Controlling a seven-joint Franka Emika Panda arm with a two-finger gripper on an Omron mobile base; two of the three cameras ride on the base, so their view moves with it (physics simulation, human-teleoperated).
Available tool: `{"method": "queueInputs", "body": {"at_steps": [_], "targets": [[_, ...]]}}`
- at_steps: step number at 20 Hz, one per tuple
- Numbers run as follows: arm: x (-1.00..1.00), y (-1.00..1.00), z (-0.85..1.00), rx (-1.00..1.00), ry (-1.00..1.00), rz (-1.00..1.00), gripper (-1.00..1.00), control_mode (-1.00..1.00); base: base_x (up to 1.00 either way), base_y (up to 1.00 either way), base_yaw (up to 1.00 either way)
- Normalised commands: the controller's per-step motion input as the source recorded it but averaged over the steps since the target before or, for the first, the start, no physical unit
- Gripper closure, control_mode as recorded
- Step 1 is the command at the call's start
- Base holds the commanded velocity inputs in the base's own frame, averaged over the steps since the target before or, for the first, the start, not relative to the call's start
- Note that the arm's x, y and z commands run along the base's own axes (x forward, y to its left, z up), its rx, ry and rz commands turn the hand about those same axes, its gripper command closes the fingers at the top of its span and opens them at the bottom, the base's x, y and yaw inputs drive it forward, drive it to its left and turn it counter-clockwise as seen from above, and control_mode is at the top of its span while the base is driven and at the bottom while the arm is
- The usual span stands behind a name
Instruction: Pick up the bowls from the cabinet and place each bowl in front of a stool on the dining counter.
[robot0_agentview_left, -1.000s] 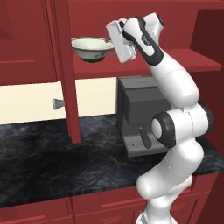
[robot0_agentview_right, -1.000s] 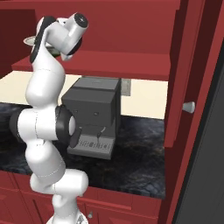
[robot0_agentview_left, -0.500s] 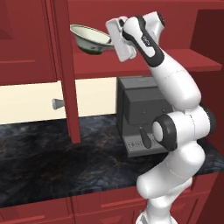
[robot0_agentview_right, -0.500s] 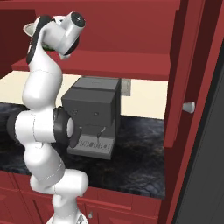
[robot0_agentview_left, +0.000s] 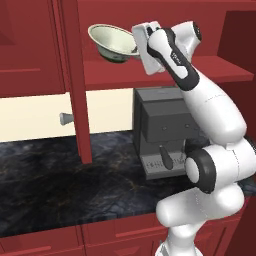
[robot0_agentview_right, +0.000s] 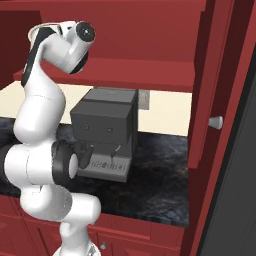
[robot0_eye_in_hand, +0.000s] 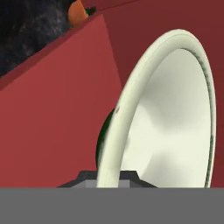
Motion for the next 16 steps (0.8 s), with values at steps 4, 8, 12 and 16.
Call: {"method": "queueInputs", "body": {"at_steps": [4, 8, 12, 16], "targets": [[-0.91, -0.19, 0.00, 0.00, -0.15, -0.13, 1.00, -1.00, 0.00, 0.00, 0.00], [-1.00, -0.43, -0.16, -0.08, 0.00, -0.15, 1.00, -1.00, 0.00, 0.00, 0.00], [-1.00, -0.72, -0.04, -0.04, 0.00, -0.20, 1.00, -1.00, 0.00, 0.00, 0.00], [-1.00, -0.78, 0.00, 0.00, -0.04, -0.23, 1.00, -1.00, 0.00, 0.00, 0.00]]}}
